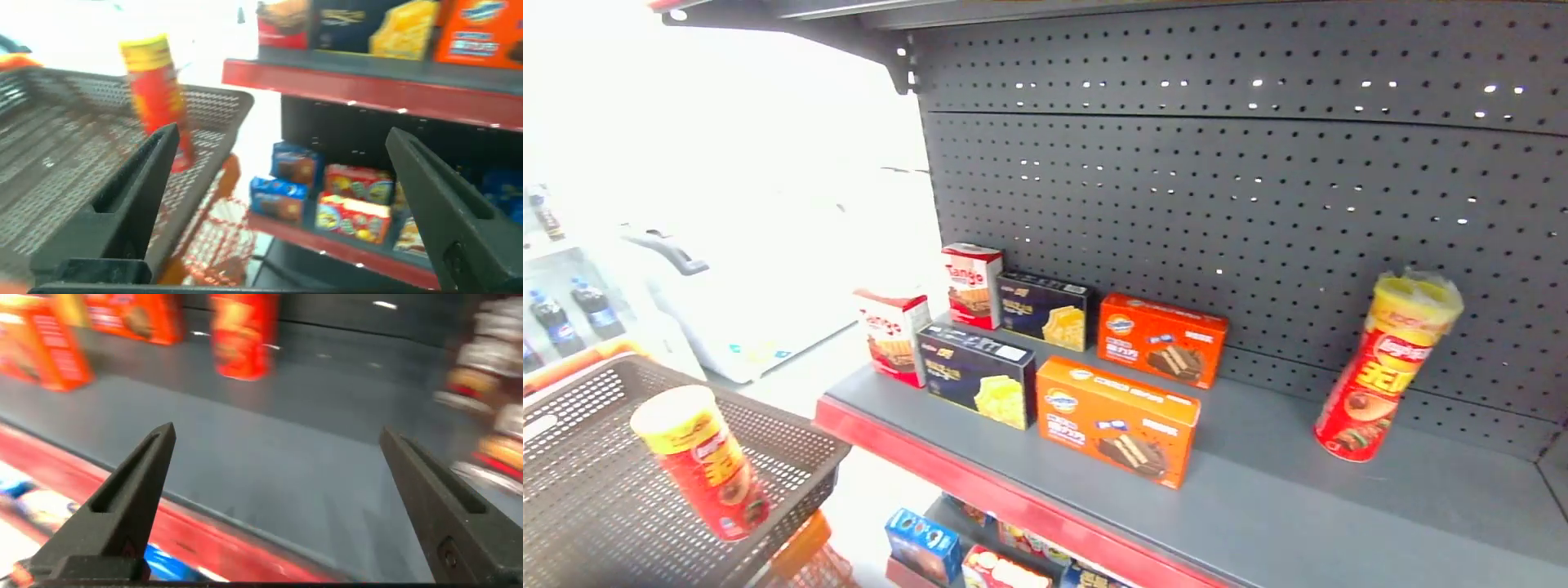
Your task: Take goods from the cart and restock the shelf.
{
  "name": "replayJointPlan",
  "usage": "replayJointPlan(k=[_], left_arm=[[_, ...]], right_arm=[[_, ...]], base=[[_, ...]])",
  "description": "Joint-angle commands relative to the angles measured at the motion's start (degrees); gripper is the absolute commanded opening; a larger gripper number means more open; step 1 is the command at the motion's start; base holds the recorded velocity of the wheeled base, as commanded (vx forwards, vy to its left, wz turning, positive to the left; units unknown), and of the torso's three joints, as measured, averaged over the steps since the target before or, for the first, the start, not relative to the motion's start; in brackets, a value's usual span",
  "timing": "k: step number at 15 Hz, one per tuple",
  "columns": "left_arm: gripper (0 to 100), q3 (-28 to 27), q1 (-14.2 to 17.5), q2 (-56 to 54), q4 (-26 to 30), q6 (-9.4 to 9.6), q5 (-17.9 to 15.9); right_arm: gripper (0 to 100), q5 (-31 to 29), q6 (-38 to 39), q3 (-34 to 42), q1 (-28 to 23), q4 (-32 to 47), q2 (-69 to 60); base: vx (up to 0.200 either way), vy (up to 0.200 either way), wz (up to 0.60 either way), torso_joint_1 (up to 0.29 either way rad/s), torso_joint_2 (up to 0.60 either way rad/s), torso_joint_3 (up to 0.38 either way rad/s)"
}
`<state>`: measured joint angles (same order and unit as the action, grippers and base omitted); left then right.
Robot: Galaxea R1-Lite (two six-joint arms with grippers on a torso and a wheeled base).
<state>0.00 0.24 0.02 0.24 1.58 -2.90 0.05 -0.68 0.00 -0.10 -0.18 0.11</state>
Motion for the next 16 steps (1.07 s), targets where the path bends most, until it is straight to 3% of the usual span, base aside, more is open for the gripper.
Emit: replayJointPlan(k=[1,6,9,11,13,16], left_arm=[[100,0.0,0.0,0.0,0.0,0.0,0.0],[100,0.0,0.0,0.0,0.0,0.17,0.0],[100,-0.4,0.1,0.0,-0.2,0.61,-0.6],[100,-7.9,-0.4,2.3,1.2,1.84,-3.3],[100,-16.0,-0.6,17.0,2.7,2.37,-3.4],[100,-23.6,-0.9,31.8,2.9,5.27,-3.7]], right_arm=[[100,0.0,0.0,0.0,0.0,0.0,0.0],[100,0.0,0.0,0.0,0.0,0.0,0.0],[100,0.0,0.0,0.0,0.0,0.0,0.0],[100,0.0,0.0,0.0,0.0,0.0,0.0],[100,0.0,0.0,0.0,0.0,0.0,0.0],[100,0.0,0.0,0.0,0.0,0.0,0.0]], base=[[0.0,0.0,0.6,0.002,0.0,0.002],[0.0,0.0,0.6,-0.002,0.01,0.001],[0.0,0.0,0.0,0.0,0.0,0.0],[0.0,0.0,0.0,0.0,0.0,0.0],[0.0,0.0,0.0,0.0,0.0,0.0],[0.0,0.0,0.0,0.0,0.0,0.0]])
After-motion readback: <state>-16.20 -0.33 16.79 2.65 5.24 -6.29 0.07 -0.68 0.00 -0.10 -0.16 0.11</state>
